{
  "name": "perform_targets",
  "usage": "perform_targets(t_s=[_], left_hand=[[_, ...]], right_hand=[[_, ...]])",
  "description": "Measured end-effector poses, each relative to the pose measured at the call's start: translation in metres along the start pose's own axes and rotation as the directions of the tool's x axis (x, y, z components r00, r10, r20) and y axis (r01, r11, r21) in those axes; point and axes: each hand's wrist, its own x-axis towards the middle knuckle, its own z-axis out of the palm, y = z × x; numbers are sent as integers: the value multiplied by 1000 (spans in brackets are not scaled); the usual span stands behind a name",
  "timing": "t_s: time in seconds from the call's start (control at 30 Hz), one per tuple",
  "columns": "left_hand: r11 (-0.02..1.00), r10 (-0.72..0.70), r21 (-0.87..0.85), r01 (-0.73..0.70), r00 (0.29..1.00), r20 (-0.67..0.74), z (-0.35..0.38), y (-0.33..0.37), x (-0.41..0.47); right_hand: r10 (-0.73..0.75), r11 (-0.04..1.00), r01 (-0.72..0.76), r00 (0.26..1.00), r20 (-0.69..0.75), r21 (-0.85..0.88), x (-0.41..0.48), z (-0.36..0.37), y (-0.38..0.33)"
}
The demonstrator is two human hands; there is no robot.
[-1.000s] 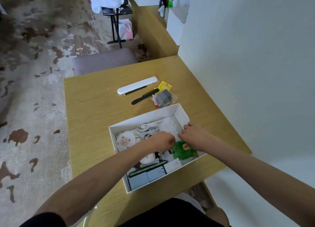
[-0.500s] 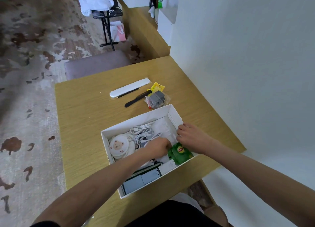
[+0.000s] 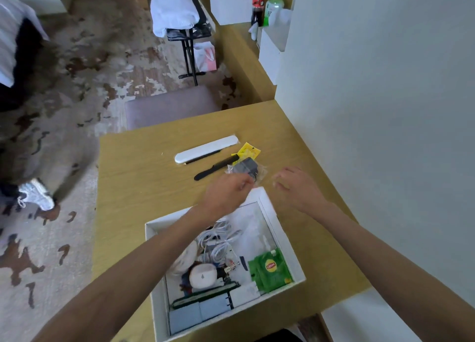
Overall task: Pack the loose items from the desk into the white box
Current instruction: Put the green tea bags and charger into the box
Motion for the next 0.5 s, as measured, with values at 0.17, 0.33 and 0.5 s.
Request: perform_targets(t_s=[0.17,0.33,0.5], left_hand=[[939,-341,-54,339,939,-31,6,-48,72],[884,-457,153,441,886,85,36,-90,118],[819,-538,234,523,843,-3,46,-107,136]], right_hand=[[93,985,-112,985,148,131,68,25,31],[90,978,-144,945,314,153,124,60,42],[102,986,-147,901,421,74,148,98,28]])
